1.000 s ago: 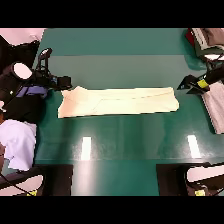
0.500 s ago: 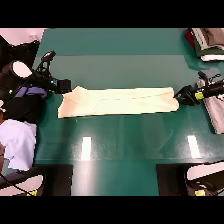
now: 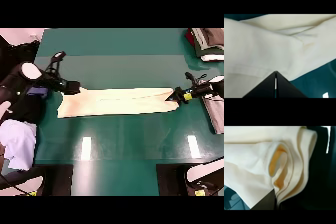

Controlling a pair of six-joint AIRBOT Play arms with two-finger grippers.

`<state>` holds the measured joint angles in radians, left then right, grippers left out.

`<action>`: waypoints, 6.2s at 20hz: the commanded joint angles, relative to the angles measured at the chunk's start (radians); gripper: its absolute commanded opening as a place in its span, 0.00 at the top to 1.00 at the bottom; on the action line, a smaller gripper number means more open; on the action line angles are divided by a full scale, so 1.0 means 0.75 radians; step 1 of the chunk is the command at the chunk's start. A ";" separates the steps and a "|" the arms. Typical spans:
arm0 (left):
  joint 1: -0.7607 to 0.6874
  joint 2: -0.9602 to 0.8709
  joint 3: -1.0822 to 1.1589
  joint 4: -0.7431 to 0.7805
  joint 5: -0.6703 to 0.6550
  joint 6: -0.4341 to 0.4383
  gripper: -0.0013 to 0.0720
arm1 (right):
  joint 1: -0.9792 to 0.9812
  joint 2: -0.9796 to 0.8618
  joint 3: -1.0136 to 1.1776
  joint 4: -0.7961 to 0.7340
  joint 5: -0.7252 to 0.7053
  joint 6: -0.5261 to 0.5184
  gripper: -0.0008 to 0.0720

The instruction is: Fold the shirts.

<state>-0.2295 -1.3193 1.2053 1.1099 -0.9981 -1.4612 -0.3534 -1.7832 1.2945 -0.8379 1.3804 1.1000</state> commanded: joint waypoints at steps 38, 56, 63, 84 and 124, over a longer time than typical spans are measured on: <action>0.179 -0.093 0.913 0.399 -0.490 0.004 0.95 | 1.069 0.017 0.999 0.169 0.019 0.382 0.97; 0.289 0.003 0.898 0.400 -0.590 0.003 0.95 | 1.316 -0.102 0.780 0.020 -0.300 0.187 0.14; 0.289 0.001 0.898 0.355 -0.590 0.003 0.95 | 0.732 0.268 0.041 0.010 -0.270 0.306 0.14; 0.289 0.001 0.898 0.305 -0.631 0.003 0.95 | 0.974 -0.196 0.190 0.743 -0.347 -0.054 0.97; 0.289 0.001 0.898 0.285 -0.823 -0.031 0.95 | -0.606 0.693 0.193 0.151 -0.498 0.195 0.97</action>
<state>-0.0132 -1.3190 1.8793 1.3231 -1.6028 -1.4918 -0.8074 -1.3010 1.4387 -0.6918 0.9825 1.2457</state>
